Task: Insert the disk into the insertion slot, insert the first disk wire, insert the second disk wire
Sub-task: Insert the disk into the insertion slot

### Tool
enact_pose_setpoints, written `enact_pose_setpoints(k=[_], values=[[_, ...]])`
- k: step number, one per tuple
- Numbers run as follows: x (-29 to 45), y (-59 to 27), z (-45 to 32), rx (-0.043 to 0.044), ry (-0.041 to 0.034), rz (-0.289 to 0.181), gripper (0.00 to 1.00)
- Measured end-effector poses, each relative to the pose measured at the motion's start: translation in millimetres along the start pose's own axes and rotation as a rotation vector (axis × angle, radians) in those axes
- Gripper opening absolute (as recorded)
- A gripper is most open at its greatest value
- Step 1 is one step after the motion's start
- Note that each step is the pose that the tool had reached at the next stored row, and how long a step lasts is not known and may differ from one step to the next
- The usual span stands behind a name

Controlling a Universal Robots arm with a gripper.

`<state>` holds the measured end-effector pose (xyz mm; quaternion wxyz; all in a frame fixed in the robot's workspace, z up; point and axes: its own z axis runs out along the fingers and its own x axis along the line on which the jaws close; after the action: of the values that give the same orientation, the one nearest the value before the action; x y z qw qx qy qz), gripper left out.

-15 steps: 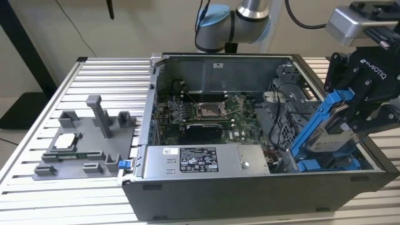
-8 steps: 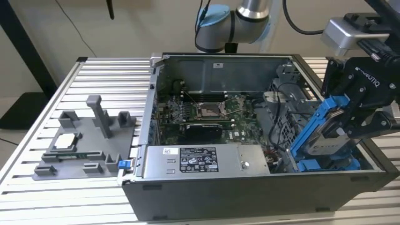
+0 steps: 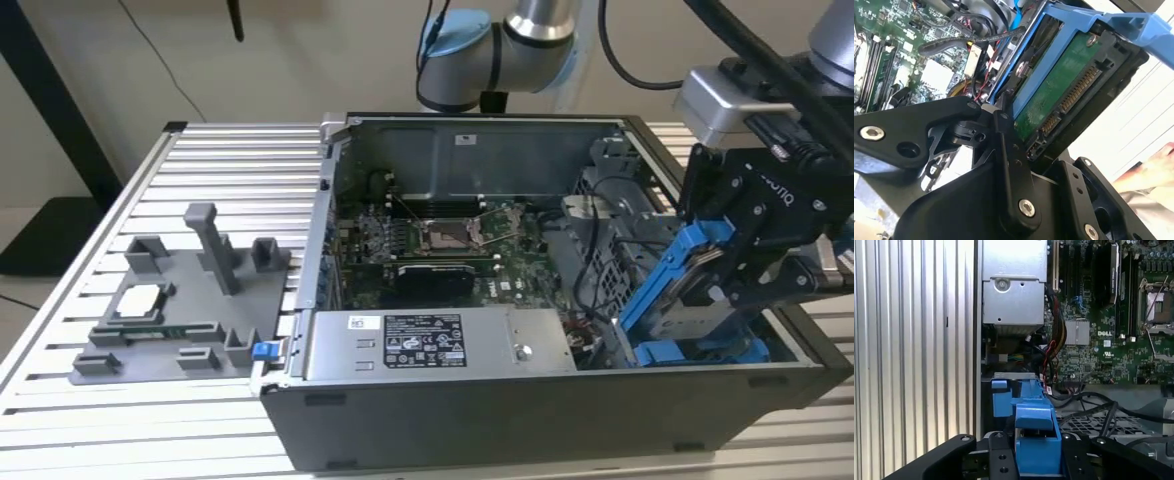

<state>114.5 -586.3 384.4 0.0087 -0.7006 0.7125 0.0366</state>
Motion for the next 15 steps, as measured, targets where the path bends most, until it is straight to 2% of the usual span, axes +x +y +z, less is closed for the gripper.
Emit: enact_pose_setpoints(k=[10, 11, 15], values=[[0.0, -0.1, 1.0, 0.0000, -0.0005, 0.000, 0.00], [0.0, 0.0, 0.9, 0.0000, -0.0001, 0.000, 1.00], [0.0, 0.0, -0.7, -0.0003, -0.0001, 0.000, 1.00]])
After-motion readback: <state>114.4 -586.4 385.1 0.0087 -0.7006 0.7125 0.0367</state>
